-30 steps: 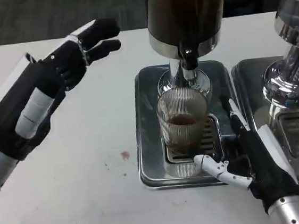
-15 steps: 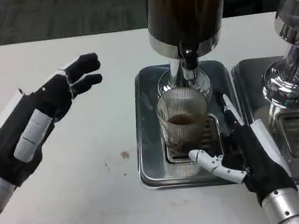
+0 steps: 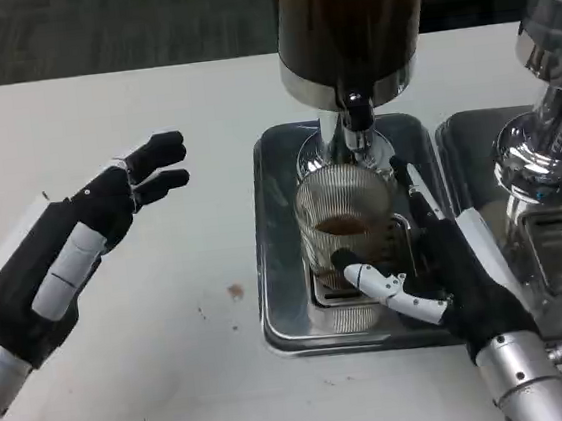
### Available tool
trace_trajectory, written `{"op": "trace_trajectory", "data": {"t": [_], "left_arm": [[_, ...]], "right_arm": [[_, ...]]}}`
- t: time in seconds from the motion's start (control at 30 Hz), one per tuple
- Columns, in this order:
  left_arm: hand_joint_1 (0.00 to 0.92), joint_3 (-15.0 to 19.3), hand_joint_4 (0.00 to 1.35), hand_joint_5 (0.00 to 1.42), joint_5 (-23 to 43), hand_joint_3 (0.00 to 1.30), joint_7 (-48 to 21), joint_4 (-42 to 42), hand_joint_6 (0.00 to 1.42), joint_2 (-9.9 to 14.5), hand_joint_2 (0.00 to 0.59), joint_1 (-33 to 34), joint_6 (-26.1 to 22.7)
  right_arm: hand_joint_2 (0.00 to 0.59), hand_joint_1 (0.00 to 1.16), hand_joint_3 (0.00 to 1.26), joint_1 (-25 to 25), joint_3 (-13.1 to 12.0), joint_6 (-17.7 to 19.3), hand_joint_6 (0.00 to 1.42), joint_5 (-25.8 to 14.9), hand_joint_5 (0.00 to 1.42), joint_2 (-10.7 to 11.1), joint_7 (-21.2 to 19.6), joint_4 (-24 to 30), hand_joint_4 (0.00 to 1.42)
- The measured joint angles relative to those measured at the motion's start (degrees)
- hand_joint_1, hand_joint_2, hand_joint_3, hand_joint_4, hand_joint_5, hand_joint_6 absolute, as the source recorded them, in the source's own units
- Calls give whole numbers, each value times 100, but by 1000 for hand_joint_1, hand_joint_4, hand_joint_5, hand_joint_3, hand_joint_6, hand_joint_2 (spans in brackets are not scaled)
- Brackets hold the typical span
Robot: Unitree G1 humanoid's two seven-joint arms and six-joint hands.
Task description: Grasp the cup under the faucet to collect the drink, then remove the cup.
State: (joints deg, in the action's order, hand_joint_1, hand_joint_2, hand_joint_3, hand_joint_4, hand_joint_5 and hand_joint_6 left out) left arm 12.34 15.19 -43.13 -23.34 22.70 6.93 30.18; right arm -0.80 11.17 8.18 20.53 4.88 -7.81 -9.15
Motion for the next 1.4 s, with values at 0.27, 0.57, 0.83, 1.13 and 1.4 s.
{"op": "trace_trajectory", "data": {"t": [0.27,0.57,0.83,1.13,1.4], "left_arm": [[0,-9,134,167,-40,187,44,-133,105,11,95,-42,15],[0,-15,150,173,-181,197,77,-275,105,99,96,-62,14],[0,-10,167,178,-197,210,91,-389,105,139,100,-66,13],[0,-6,193,193,-197,239,92,-506,129,195,92,-66,13],[0,-5,213,203,-199,258,95,-558,138,225,91,-65,12]], "right_arm": [[227,641,0,262,-26,157,0,-49,0,-71,-89,-411,0],[222,633,0,602,-82,596,0,-224,0,-218,-153,-1067,0],[218,638,0,776,-151,1220,0,-388,0,-331,-282,-1761,0],[213,674,0,891,-162,1549,104,-403,5,-420,-374,-2098,0],[205,707,0,1006,-158,1891,211,-384,133,-473,-589,-2507,35]]}}
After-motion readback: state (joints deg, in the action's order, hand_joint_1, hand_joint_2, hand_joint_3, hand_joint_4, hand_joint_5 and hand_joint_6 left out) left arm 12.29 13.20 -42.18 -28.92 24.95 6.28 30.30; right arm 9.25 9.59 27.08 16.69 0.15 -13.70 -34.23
